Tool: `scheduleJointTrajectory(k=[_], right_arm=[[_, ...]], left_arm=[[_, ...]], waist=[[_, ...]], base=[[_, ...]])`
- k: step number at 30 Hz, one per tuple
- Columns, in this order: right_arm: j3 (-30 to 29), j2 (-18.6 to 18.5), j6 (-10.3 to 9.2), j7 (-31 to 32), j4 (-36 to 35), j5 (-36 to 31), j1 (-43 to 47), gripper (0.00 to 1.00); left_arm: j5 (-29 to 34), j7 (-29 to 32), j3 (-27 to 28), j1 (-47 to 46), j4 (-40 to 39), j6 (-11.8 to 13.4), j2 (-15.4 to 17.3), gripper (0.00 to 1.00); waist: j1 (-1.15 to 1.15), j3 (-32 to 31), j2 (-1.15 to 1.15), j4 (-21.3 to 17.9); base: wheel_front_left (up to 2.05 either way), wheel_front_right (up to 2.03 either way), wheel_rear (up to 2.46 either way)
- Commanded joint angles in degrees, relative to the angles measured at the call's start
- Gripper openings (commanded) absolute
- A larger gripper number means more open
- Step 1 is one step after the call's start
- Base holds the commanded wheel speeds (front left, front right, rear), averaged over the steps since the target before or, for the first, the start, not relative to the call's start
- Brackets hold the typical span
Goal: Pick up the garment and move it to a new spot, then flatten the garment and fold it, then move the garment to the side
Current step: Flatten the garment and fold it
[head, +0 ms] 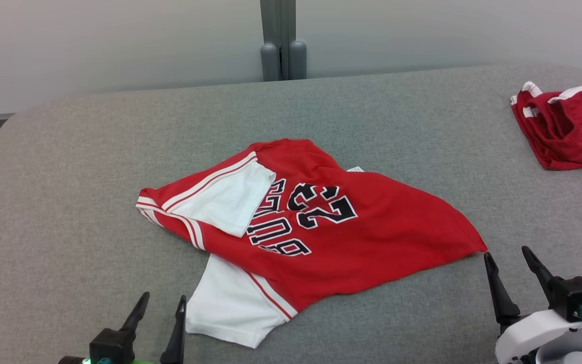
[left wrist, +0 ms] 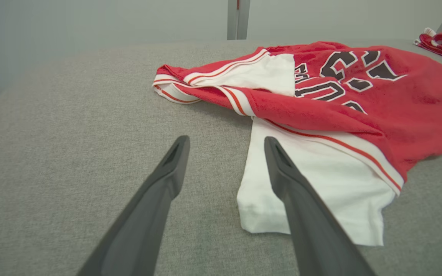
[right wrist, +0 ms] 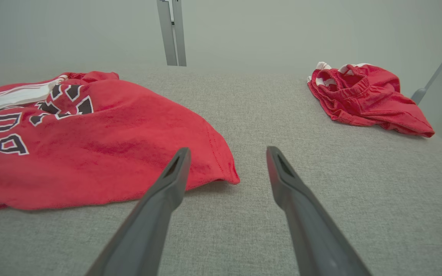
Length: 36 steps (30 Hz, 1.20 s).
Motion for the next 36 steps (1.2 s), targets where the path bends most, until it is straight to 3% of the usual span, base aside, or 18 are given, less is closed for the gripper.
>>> scheduleJointTrajectory(k=[1,4,14,27,28,29,30,31,36], right_arm=[[0.4,-0.4,-0.07,0.0,1.6,0.4,-1.5,1.00],[1.6,-1.0,-0.08,0.0,5.8,0.2,-4.1,1.00],[4.8,-1.4,-0.08,0.0,15.0,1.7,-11.6,1.00],[7.2,-0.5,-0.08,0.0,21.9,5.3,-17.2,1.00],[7.5,-0.4,-0.08,0.0,22.8,5.7,-17.3,1.00],[7.8,-0.2,-0.07,0.0,23.4,6.1,-17.4,1.00],[8.3,0.0,-0.08,0.0,24.3,6.8,-17.4,0.38],[8.5,0.0,-0.07,0.1,24.5,7.3,-17.5,0.00],[9.0,0.2,-0.08,0.0,22.8,8.5,-17.4,0.00]], left_arm=[[-0.9,0.0,-1.4,-1.6,1.7,-0.1,0.9,1.00],[-2.4,0.0,-5.1,-3.8,5.7,-0.1,1.6,1.00],[-6.3,0.0,-8.8,-9.1,14.2,-0.1,2.3,1.00],[-10.1,0.2,-16.6,-11.7,17.0,-0.2,2.0,1.00],[-10.6,0.3,-17.2,-11.9,17.3,-0.2,2.2,0.77],[-11.5,0.3,-17.4,-12.0,17.6,-0.2,2.1,0.16],[-12.0,0.3,-18.0,-12.1,17.8,-0.2,1.8,0.00],[-12.2,0.3,-18.5,-12.3,17.7,-0.2,1.8,0.00],[-14.4,0.1,-18.2,-12.6,15.5,-0.2,1.9,0.00]], waist=[[0.00,1.5,0.00,-0.4],[0.00,3.2,0.00,-0.6],[0.00,7.0,0.00,-0.4],[0.00,8.7,0.00,0.9],[0.00,8.7,0.00,1.1],[0.00,8.7,0.00,1.2],[0.00,8.6,0.00,1.3],[0.00,8.5,0.00,1.4],[0.00,7.9,0.00,1.2]], base=[[0.00,0.00,0.00],[0.00,0.00,0.00],[0.00,0.00,0.00],[0.00,0.00,0.00],[0.00,0.00,0.00],[0.00,0.00,0.00],[0.00,0.00,0.00],[0.00,0.00,0.00],[0.00,0.00,0.00]])
